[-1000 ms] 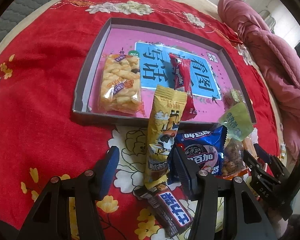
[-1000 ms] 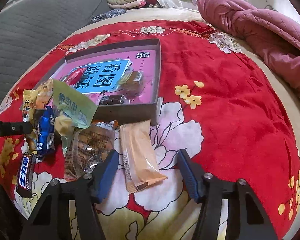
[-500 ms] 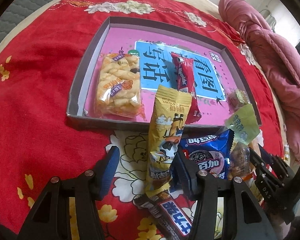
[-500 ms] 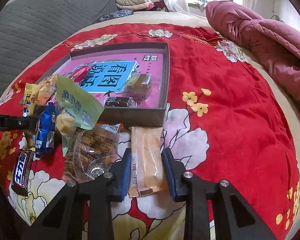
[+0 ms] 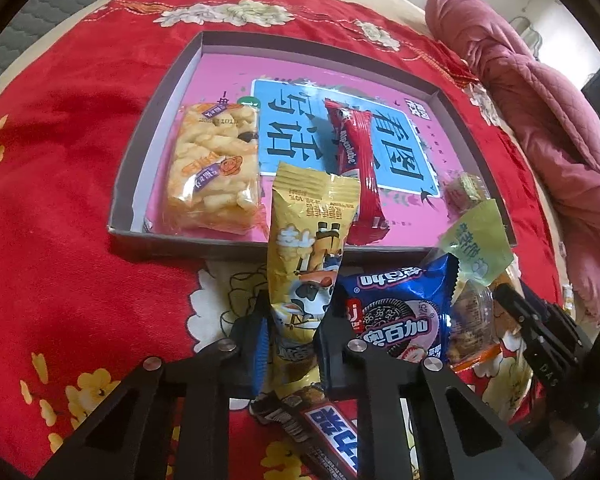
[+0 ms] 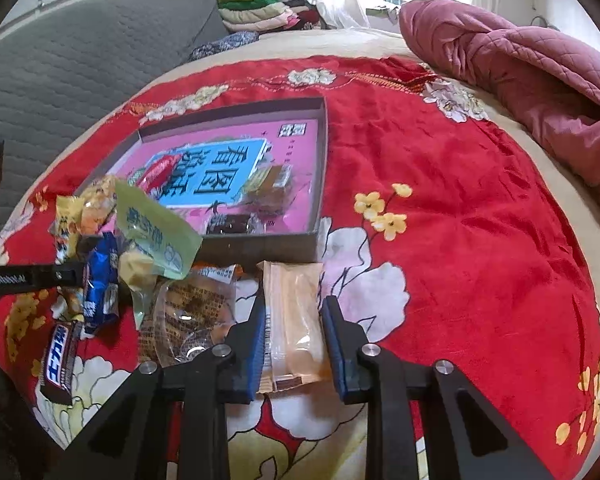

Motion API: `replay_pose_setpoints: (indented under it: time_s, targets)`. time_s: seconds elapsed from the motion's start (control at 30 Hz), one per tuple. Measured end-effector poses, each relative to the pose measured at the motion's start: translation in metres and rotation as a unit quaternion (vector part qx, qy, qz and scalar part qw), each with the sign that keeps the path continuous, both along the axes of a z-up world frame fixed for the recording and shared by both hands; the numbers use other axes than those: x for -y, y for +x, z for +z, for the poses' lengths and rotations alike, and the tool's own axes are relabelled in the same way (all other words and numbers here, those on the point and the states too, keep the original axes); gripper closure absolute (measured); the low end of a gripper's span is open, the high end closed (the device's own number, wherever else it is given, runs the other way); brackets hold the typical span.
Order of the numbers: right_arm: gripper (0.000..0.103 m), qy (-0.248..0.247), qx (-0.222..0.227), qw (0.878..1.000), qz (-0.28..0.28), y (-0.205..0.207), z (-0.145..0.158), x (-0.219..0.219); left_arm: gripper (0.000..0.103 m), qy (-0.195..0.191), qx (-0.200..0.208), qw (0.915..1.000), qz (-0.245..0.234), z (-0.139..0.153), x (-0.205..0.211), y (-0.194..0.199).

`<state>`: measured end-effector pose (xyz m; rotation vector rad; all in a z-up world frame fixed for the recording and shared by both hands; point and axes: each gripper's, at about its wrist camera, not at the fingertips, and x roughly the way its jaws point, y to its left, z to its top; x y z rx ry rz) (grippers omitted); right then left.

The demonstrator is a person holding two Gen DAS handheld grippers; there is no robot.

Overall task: Organize snacks
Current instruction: 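Close the right tool on the pastry while the left tool closes on the yellow bag, then carry the pastry into the tray with the right tool while the left tool carries the yellow bag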

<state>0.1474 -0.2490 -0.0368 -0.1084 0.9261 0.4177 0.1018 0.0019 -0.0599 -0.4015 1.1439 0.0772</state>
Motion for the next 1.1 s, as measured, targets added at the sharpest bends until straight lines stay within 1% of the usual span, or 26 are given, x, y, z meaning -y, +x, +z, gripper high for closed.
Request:
replay_pose_setpoints:
  time_s: [0.13,0.4,0.57,0.77,1.1]
  targets:
    - [0.076,0.024,0.002,1.000,-0.004,0.000,0.006,0.005,0.084,-0.001,0.002,1.0000,-0.001,0.000,0.001,-0.001]
    - [0.076,0.042,0.002,0.999,0.007,-0.003,0.011,0.004,0.085,-0.007,0.005,0.9999,-0.006,0.005,0.000,-0.005]
    - [0.076,0.069,-0.003,0.998,0.004,-0.004,0.017,0.011,0.086,-0.009,0.008,0.9999,-0.009,0.010,0.000,-0.006]
    - [0.076,0.084,0.014,0.996,0.009,-0.008,0.026,0.012,0.086,-0.012,0.017,0.9997,-0.008,0.020,-0.001,-0.007]
    - [0.076,0.102,0.046,0.994,0.019,-0.009,0.039,0.011,0.086,-0.008,0.037,0.9993,-0.001,0.039,-0.005,-0.010]
